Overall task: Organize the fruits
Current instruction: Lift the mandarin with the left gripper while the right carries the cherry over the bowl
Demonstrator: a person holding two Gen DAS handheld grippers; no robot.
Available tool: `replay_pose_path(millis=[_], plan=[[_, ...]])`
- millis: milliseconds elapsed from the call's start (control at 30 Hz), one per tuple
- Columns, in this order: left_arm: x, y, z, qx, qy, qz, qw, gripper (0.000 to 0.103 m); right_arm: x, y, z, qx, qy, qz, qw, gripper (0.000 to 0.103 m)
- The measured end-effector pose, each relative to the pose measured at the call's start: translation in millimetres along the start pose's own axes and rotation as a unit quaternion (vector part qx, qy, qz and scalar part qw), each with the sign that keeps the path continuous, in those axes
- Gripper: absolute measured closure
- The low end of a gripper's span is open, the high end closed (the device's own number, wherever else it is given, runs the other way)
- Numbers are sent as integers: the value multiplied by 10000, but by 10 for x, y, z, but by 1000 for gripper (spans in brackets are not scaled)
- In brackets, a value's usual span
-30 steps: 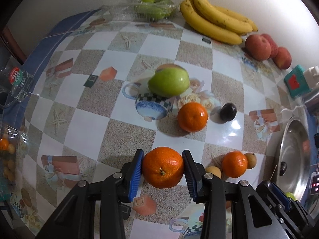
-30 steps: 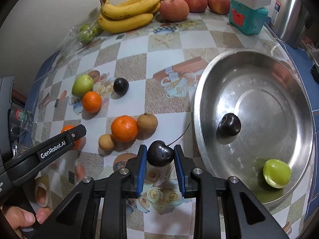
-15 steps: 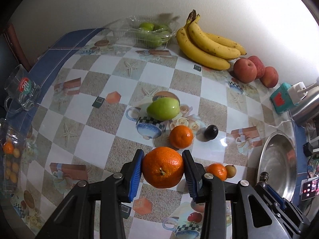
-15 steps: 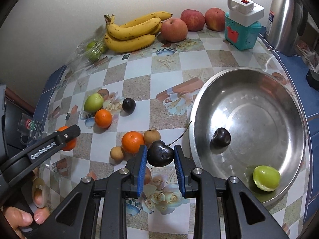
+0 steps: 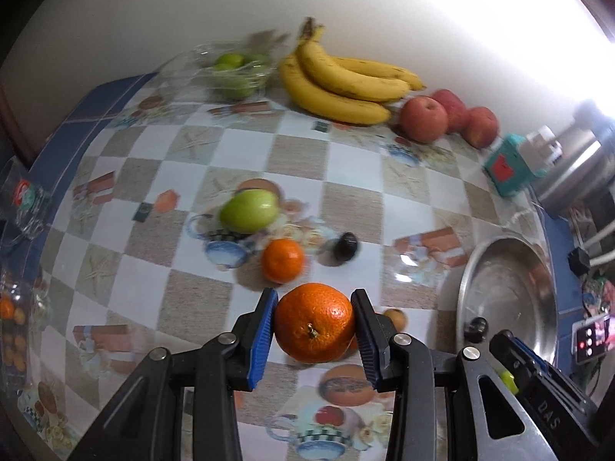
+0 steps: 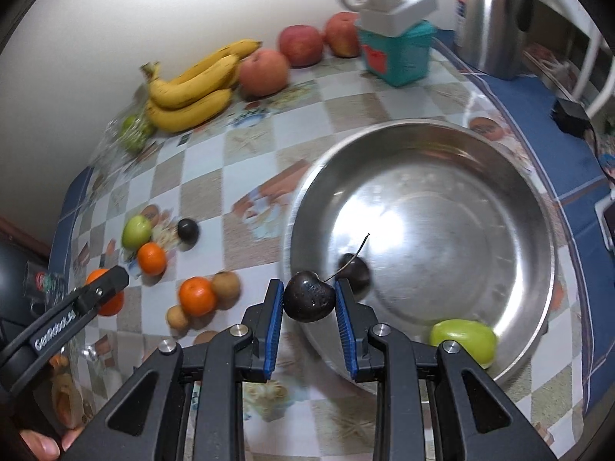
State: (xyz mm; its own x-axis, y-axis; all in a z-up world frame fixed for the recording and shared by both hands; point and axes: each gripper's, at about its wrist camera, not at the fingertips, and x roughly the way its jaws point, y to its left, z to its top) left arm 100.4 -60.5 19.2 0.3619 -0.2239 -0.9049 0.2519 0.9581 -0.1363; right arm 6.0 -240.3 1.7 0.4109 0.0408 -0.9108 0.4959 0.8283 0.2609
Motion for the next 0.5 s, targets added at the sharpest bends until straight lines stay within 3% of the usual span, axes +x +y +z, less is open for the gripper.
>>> replay_pose_path(millis=[267, 500], plan=[[-4, -603, -119, 731, 3, -411, 9965, 61, -98, -414, 56, 533, -159, -231, 9982, 75], [18, -1178, -307, 1469, 13, -765, 9862, 61, -220, -776, 68, 972, -339, -433, 9937, 75]])
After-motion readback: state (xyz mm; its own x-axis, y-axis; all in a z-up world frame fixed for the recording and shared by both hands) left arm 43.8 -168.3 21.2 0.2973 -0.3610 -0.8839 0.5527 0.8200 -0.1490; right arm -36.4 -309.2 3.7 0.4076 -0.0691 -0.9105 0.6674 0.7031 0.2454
